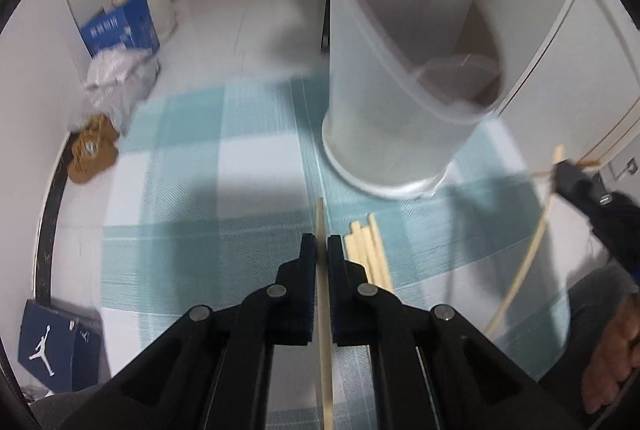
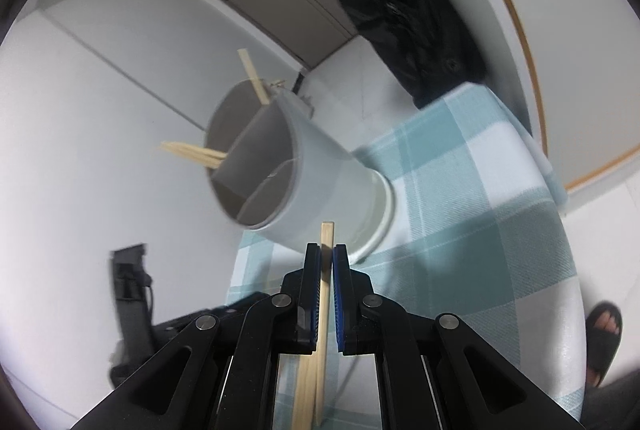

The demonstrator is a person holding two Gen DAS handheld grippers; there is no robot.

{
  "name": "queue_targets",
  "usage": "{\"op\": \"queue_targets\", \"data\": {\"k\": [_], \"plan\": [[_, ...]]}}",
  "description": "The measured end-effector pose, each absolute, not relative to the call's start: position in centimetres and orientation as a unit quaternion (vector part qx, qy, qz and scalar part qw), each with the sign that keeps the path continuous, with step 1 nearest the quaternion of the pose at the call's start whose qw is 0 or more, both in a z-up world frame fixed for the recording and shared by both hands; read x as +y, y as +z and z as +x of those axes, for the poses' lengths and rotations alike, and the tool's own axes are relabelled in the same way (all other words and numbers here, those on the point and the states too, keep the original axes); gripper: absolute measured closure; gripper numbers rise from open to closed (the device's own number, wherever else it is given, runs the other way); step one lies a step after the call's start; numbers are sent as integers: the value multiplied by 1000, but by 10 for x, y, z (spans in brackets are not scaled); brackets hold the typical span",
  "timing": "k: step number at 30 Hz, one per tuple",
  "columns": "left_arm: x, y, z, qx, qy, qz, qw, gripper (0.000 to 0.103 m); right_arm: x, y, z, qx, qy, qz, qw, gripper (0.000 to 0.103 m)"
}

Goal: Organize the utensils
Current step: 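Carry both held chopsticks up over the white utensil holder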

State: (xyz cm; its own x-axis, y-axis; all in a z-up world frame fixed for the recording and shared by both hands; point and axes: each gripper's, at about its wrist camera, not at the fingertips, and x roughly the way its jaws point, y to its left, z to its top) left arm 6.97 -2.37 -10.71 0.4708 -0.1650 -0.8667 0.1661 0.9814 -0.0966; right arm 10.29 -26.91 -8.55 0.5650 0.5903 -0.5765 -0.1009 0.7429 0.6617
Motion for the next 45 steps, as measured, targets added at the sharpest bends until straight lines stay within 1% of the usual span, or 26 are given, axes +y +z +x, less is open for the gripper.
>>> {"op": "queue_targets", "data": {"k": [5, 10, 14, 23, 33, 45], "plan": [[-17, -82, 52, 454, -114, -26, 883, 101, -246, -57, 84, 373, 234, 232, 867, 98], [-19, -77, 54, 444, -130, -34, 886, 102, -217, -32, 64, 330, 243, 160, 898, 98], [-7, -73, 61, 431, -143, -41, 890, 102, -204, -21, 55, 310, 249, 130, 909, 98], [-10, -49, 47, 415, -168, -25, 894, 102, -192, -9, 53, 304, 249, 114, 912, 98], [-7, -29, 55, 403, -186, -27, 896, 102, -198, 20, 66, 284, 251, 115, 918, 98], [-7, 29, 87, 362, -187, -45, 912, 102, -209, 87, 107, 239, 242, 109, 934, 98]]}}
